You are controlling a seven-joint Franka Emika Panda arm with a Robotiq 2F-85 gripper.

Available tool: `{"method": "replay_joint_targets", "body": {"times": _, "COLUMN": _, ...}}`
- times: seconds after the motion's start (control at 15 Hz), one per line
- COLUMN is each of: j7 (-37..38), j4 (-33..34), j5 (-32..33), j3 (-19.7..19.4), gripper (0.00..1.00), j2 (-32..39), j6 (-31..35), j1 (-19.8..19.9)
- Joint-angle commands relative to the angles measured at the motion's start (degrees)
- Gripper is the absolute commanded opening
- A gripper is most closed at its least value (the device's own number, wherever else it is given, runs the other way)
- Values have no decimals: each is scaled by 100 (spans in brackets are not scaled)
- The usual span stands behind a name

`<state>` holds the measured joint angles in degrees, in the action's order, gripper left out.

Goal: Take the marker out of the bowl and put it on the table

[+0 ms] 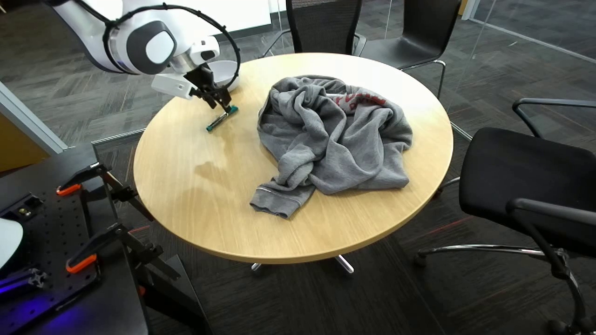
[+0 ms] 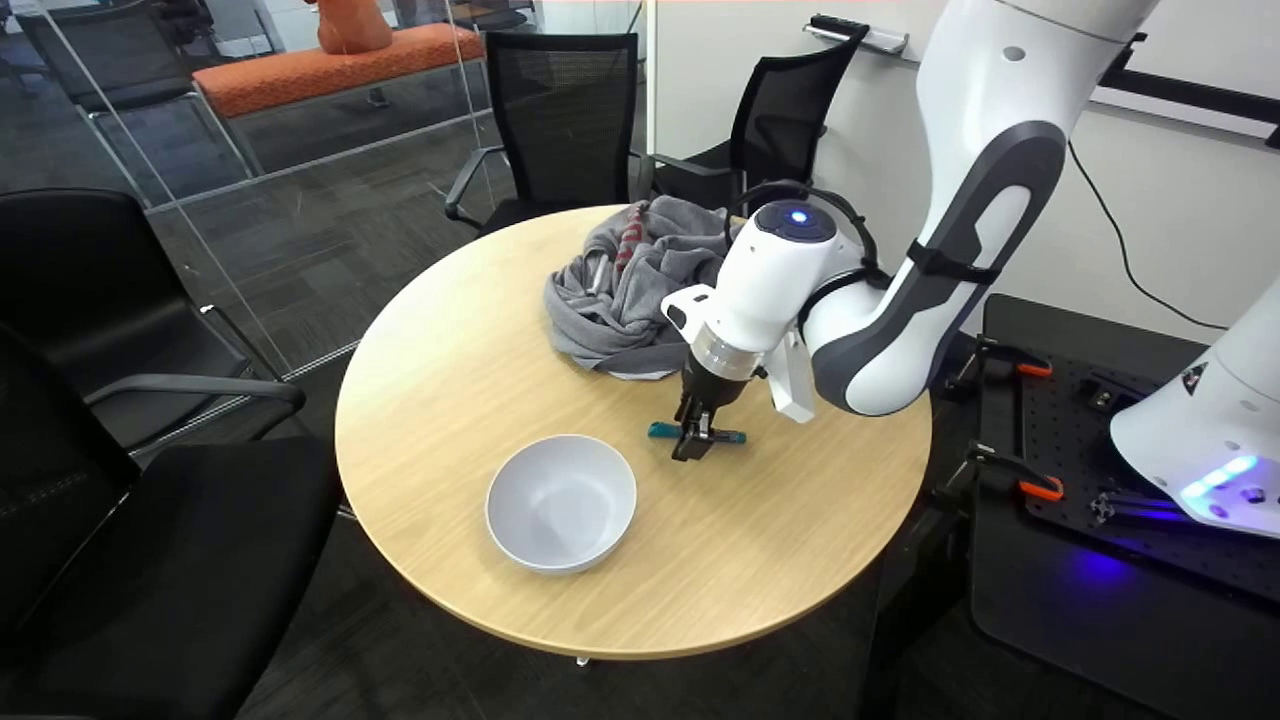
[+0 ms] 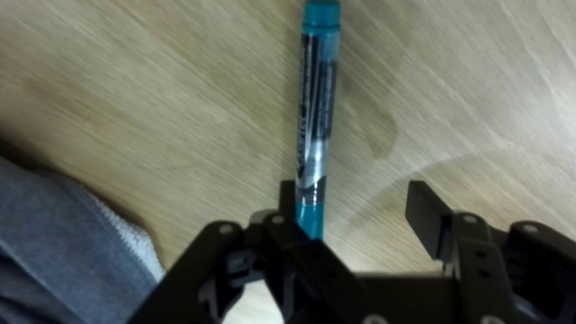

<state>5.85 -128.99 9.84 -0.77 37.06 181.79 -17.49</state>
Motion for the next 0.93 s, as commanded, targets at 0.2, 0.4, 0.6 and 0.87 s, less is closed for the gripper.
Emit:
{"method": "replay_joint_targets", "body": {"times": 0.2, "j7": -162, "j4": -16, "j5": -180, "j3": -140, "gripper": 100, "j2": -185, "j6": 2, "j1": -150}}
{"method": "replay_joint_targets", "body": {"times": 0.4, "j7": -100, "j4": -168, "j5": -189, "j3": -316, "gripper": 100, "j2": -469, "j6": -42, "j1": -338}}
{"method": "replay_joint_targets", "body": {"times": 0.6, "j7": -16, "j4": -384, "j5": -192, "j3": -598, "gripper": 100, "j2": -888, "j6": -135, "j1": -637}}
{"method": "replay_joint_targets", "body": {"times": 0.87, "j7": -34, "j4": -764, "j5": -169, "j3": -550, "gripper": 100, "j2": -1594, "j6": -446, "j1": -670}}
